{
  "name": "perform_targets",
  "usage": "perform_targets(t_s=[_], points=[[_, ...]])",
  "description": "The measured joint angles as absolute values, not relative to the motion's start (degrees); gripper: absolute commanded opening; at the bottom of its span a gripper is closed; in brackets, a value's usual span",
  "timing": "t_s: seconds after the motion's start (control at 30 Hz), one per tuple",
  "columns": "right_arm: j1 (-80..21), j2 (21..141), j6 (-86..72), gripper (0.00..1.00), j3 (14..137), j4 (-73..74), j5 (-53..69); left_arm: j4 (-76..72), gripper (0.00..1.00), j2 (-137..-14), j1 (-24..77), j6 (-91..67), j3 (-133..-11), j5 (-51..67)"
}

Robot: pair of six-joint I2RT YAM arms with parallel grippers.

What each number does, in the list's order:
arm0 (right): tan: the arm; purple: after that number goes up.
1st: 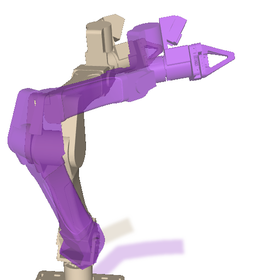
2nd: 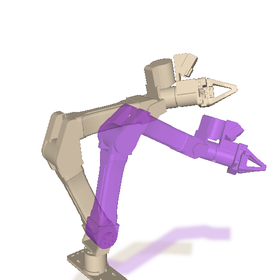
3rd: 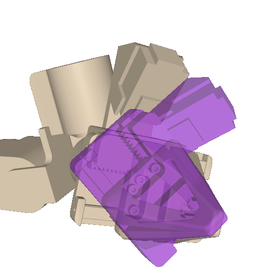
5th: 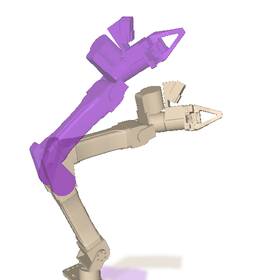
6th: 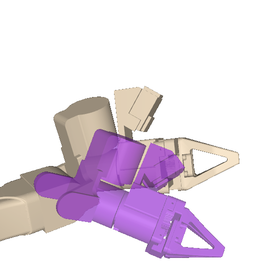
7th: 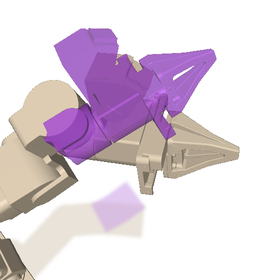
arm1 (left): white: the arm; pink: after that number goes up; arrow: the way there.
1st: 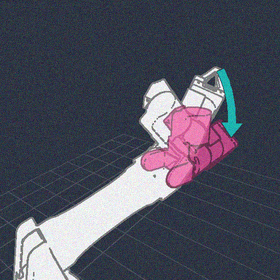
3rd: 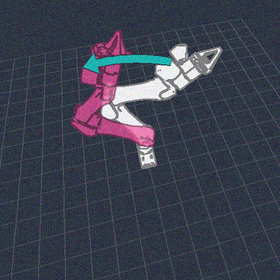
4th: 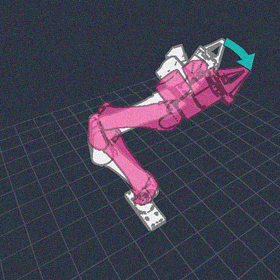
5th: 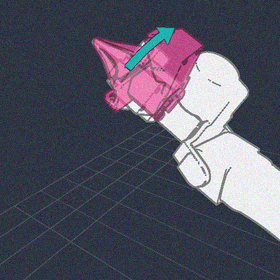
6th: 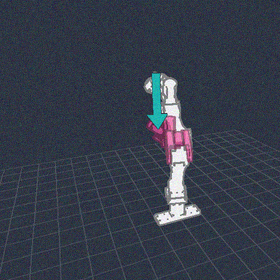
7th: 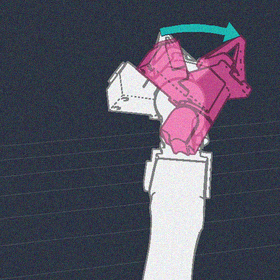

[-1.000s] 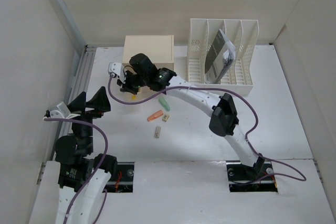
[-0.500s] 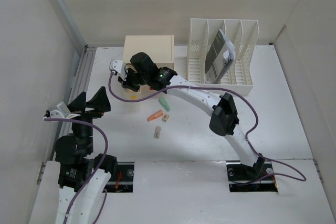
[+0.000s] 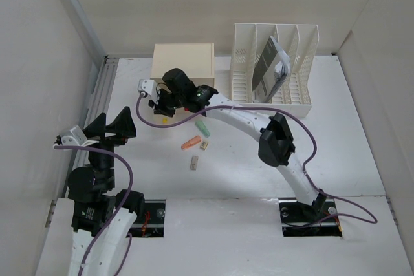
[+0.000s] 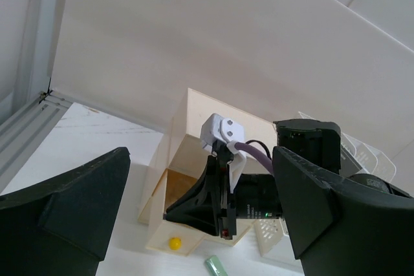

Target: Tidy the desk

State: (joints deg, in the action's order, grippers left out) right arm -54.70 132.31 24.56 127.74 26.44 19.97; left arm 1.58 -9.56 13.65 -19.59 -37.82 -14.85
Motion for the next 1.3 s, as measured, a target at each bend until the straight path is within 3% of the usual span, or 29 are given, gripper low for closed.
perform_targets(t_s=[0.1,0.3,0.63,1.3], points=[[-54.17,132.20,25.17,0.16,126.98,26.46,22.98,1.58,0.90,-9.56,13.65,-19.57,-37.82,-14.85],[-53.71,129.78,25.41,0.01,126.06,26.57,29.26,1.58,0.90,-9.56,13.65,-19.57,-37.82,-14.85],[-53.82,127.17,26.61,0.00,123.98,27.03,32.25,1.61,0.90,-9.34,13.65,-19.57,-37.82,-14.85],[-54.35,127.26,29.76,0.00,118.21,25.17,8.12,1.58,0.90,-9.17,13.65,-19.57,-37.82,-14.85]])
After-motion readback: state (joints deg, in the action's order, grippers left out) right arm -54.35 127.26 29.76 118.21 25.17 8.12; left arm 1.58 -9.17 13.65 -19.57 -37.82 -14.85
